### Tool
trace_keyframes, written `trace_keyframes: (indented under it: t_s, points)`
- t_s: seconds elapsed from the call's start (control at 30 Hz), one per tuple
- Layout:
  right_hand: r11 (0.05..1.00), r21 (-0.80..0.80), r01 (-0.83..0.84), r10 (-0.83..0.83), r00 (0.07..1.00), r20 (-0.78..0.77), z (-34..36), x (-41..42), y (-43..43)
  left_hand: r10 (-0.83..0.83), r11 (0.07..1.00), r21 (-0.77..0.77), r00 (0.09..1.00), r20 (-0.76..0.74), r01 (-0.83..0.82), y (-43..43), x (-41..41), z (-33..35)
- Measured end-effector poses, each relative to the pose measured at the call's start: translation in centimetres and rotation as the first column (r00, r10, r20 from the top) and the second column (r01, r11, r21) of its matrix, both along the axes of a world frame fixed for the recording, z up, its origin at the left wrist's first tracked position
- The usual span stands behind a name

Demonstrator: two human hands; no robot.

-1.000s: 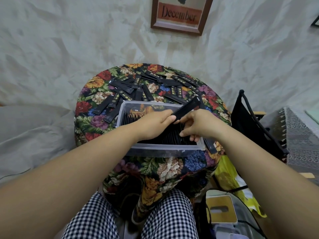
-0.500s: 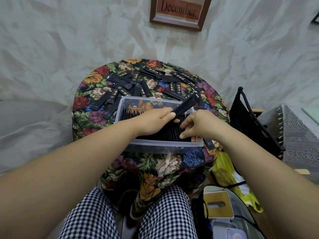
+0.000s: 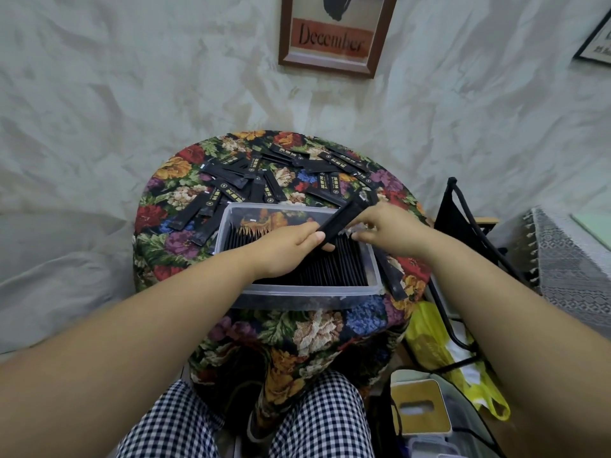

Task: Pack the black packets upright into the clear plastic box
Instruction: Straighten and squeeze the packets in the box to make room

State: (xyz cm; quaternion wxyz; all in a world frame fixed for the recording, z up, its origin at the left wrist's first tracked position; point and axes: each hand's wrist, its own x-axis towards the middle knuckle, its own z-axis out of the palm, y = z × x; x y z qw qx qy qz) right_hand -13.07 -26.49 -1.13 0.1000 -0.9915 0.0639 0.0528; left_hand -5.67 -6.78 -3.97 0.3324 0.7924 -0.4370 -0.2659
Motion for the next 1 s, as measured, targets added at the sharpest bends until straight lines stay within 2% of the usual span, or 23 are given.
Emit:
trace_keyframes:
  t_s: [0.1, 0.17, 0.33, 0.53, 0.8, 1.0]
  points:
    - [0.993, 0.112, -0.036, 0.052, 0.988, -0.143, -0.3, 0.8, -0.3, 0.007, 1.0, -0.019, 1.0, -0.025, -0.007, 0.0, 0.1, -0.1]
    - [0.991, 0.132, -0.037, 0.065, 0.975, -0.212, -0.5, 1.3, -0.3, 0.011, 1.0, -0.023, 0.999, -0.041, -0.011, -0.1, -0.1, 0.2]
    - [0.984, 0.162, -0.069, 0.11, 0.96, -0.257, -1.0, 1.9, -0.1, 0.041, 0.998, -0.039, 0.996, -0.081, -0.045, -0.3, 0.0, -0.2]
    - [0.969, 0.234, -0.076, 0.12, 0.976, -0.179, -1.6, 2.0, -0.4, 0.059, 0.997, -0.052, 0.996, -0.065, -0.063, -0.5, 0.0, -0.2]
    - [0.969, 0.242, -0.038, 0.065, 0.992, -0.105, -1.9, 2.0, -0.3, 0.174, 0.982, -0.073, 0.985, -0.018, -0.174, -0.7, 0.7, -0.7]
    - [0.969, 0.247, -0.028, 0.036, 0.999, -0.027, -2.3, 2.1, 0.0, 0.174, 0.985, -0.003, 0.985, -0.017, -0.174, -1.2, 1.2, -0.5]
